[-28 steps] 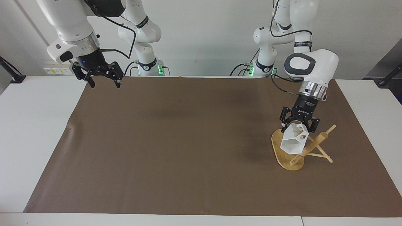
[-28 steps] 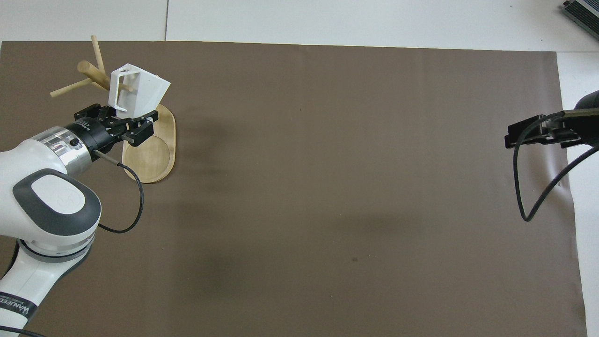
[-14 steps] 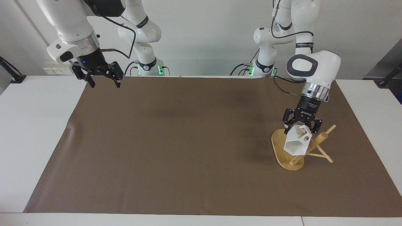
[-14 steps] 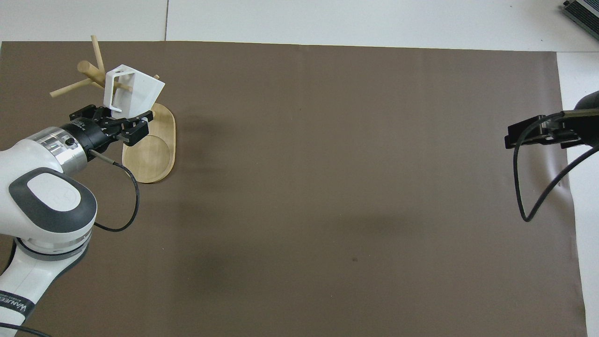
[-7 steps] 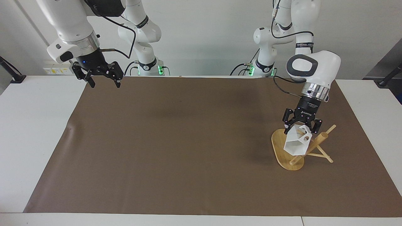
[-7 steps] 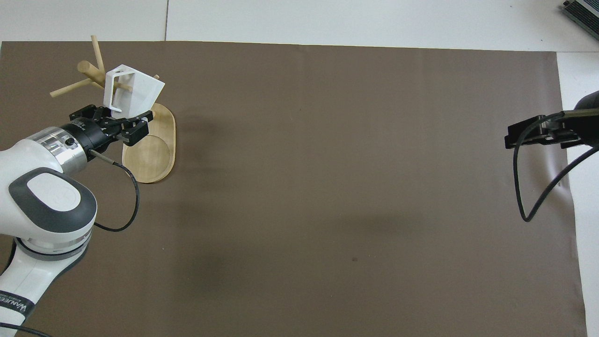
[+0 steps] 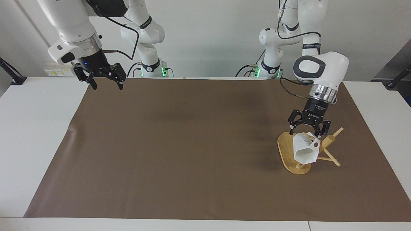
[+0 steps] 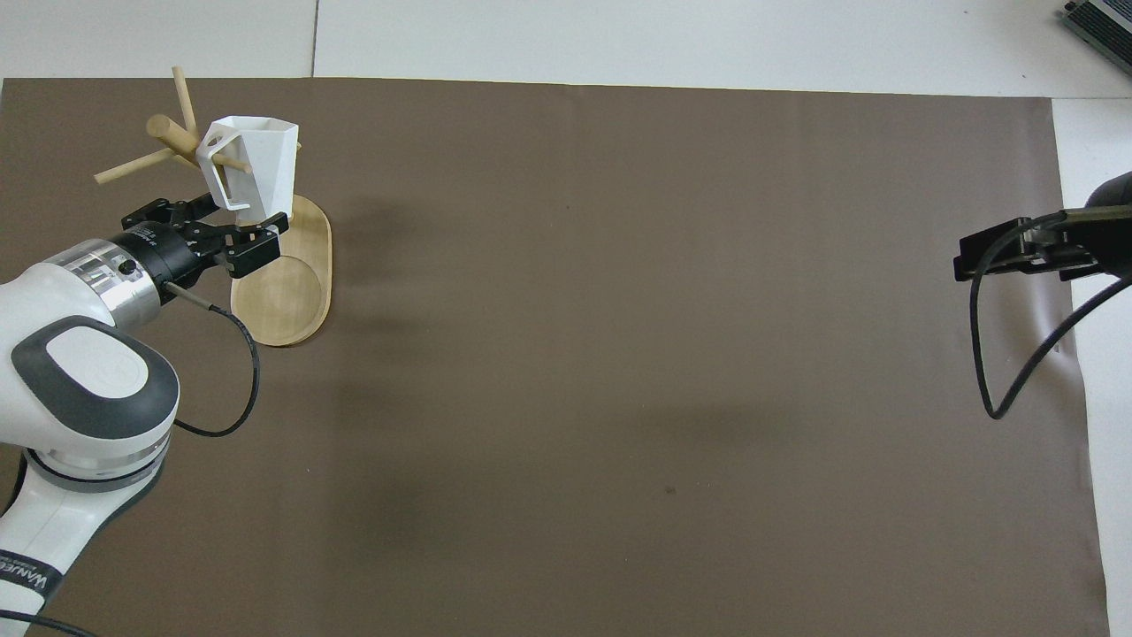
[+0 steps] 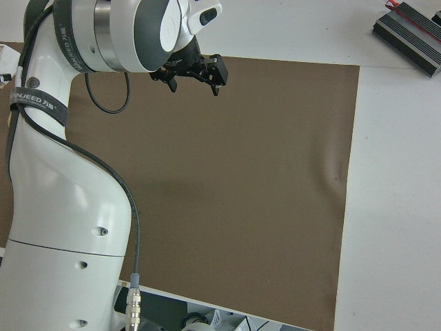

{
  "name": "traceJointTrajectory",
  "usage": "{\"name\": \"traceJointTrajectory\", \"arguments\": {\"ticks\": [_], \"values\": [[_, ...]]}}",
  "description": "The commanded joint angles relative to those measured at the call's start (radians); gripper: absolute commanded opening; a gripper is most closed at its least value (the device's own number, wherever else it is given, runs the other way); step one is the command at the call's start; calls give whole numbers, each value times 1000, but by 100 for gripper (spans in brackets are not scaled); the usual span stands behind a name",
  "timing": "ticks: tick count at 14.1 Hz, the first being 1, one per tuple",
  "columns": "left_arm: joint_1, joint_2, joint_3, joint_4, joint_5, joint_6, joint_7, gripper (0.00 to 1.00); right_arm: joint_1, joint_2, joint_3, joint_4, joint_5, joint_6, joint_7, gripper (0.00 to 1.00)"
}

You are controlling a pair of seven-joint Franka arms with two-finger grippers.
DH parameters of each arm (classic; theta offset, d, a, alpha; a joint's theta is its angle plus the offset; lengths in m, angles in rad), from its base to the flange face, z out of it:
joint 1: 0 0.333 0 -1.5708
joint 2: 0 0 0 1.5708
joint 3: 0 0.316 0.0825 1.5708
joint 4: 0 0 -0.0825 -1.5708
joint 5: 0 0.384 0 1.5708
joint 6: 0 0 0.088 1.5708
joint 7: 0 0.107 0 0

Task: Hang cup on rack
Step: 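Open the left gripper and pull it back from the mug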

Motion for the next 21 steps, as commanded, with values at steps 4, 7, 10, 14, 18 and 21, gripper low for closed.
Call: {"name": "traceJointTrajectory", "arguments": {"ticks": [4,7,10,14,18,21], "values": [[10,4,4,4,50,-7,7,100,-7,-15,2,-13,17,-17,10,100],[12,-9,16,-4,122,-78,8,100,-7,-15,2,-13,17,-17,10,100],[12,-28,30,-19,170,-119,8,100,-7,-15,2,-13,17,-17,10,100],[12,-71,59,-27,239,-211,10,100,-7,-15,2,-13,17,-17,10,100],[27,-135,62,-60,288,-289,47,100,-7,-15,2,-13,17,-17,10,100],[35,-210,91,-88,297,-414,186,100,-7,-15,2,-13,17,-17,10,100]]}}
